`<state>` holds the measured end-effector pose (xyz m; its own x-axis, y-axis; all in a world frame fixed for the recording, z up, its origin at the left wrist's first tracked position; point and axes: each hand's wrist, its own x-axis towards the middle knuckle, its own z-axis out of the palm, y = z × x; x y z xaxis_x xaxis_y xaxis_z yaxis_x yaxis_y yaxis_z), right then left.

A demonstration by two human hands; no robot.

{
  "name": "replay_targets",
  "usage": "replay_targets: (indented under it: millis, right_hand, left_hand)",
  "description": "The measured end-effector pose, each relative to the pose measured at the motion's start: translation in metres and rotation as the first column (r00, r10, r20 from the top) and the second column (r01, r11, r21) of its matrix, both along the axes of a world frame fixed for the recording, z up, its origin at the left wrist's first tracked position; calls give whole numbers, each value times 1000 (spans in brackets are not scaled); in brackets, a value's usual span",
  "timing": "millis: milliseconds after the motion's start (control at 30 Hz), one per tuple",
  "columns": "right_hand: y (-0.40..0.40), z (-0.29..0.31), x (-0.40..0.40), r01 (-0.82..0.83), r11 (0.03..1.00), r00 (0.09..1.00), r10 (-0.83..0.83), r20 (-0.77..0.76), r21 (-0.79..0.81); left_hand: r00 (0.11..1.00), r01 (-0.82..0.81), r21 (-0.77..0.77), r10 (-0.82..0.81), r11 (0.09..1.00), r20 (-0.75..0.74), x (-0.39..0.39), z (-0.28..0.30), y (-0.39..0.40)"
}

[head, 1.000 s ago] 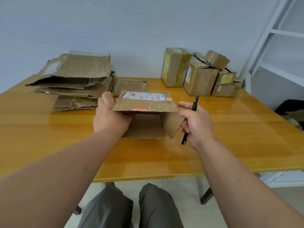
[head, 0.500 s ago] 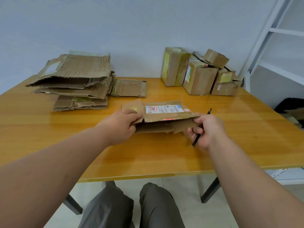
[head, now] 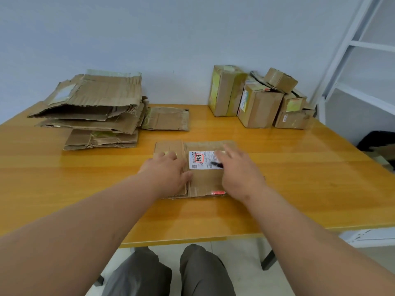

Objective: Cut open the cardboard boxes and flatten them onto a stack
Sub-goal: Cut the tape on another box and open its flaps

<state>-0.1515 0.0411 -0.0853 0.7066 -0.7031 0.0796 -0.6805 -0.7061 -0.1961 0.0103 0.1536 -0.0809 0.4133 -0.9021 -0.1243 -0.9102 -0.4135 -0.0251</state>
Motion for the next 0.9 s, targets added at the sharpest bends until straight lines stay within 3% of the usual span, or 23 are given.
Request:
replay_targets:
  millis: [133,233,333,433,667,800,900]
  right_hand:
    - [-2,-22,3,3,999,991,3,-131,45]
    - [-6,-11,10,7,1000,986,-9,-164,-10]
    - [-8,-12,17,45,997,991,-52,-126,-57]
    - [-9,-24,18,51,996,996,-55,-73,-67]
    - [-26,-7,26,44,998,987,-39,-156,32]
    - [-39,7,29,205,974,978,-199,-65,96]
    - [-45,11,27,309,934,951,-297,-88,182]
  left_hand:
    - [995,-19,92,28,996,-95,-1,-21,-3]
    - [999,31,101,-26,994,-47,9,-11,-12]
    - [999,-3,-5,3,1000,-51,11,-14,-16]
    - [998,-1,70,5,998,-55,11,-29,-16]
    - [998,8,84,-3,996,-60,14,-29,-18]
    - [997,39,85,-33,996,-72,19,-26,-14]
    - [993,90,104,-82,991,-83,26,-23,-11]
